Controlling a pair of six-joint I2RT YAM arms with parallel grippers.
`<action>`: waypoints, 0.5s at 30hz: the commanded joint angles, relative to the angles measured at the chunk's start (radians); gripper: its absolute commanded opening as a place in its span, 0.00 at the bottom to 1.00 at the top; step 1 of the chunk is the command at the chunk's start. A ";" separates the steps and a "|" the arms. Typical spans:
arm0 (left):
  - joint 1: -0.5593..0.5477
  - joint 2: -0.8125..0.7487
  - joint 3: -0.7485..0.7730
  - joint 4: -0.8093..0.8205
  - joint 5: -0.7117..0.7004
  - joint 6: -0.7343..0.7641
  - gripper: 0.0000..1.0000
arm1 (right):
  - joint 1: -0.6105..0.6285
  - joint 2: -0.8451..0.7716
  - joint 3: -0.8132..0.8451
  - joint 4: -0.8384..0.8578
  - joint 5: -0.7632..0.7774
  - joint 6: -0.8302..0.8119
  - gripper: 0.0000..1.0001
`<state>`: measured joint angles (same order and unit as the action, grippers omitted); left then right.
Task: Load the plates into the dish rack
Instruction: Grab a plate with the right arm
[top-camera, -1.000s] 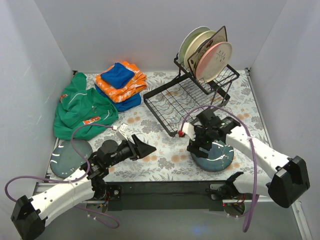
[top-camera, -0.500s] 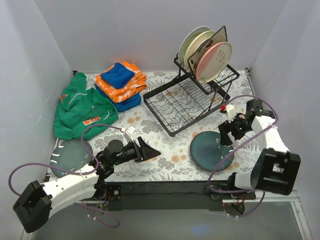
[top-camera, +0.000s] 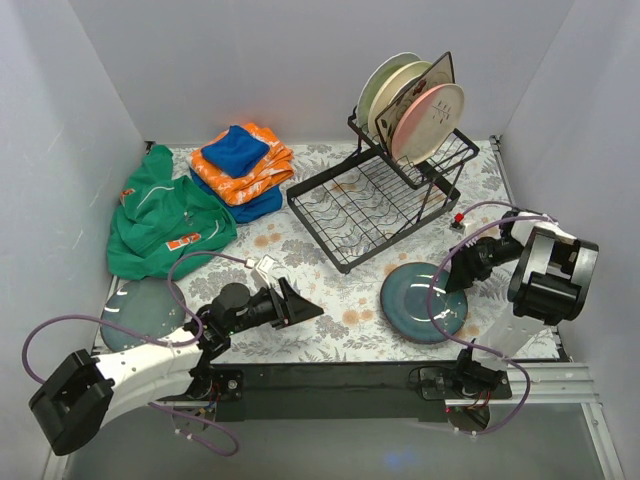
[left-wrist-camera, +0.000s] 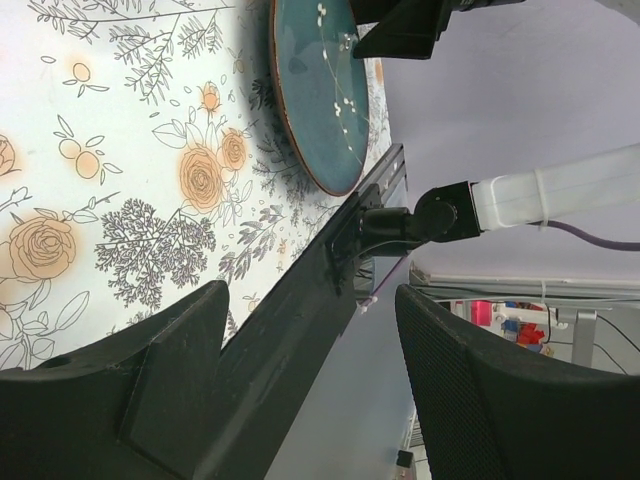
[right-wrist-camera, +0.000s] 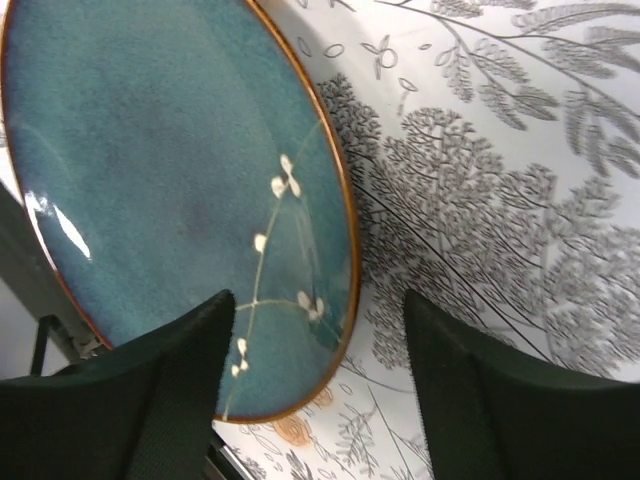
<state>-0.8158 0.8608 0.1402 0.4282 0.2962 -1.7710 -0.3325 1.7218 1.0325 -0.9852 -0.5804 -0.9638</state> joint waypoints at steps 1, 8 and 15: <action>-0.008 0.021 0.006 0.032 -0.008 0.010 0.66 | 0.000 0.064 0.024 -0.067 -0.085 -0.073 0.68; -0.014 0.060 0.012 0.055 -0.011 0.008 0.66 | 0.001 0.156 0.026 -0.093 -0.136 -0.101 0.47; -0.031 0.093 0.030 0.064 -0.022 0.004 0.66 | 0.000 0.222 0.024 -0.124 -0.160 -0.145 0.20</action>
<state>-0.8337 0.9432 0.1410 0.4694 0.2939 -1.7710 -0.3336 1.9133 1.0512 -1.0779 -0.7288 -1.0527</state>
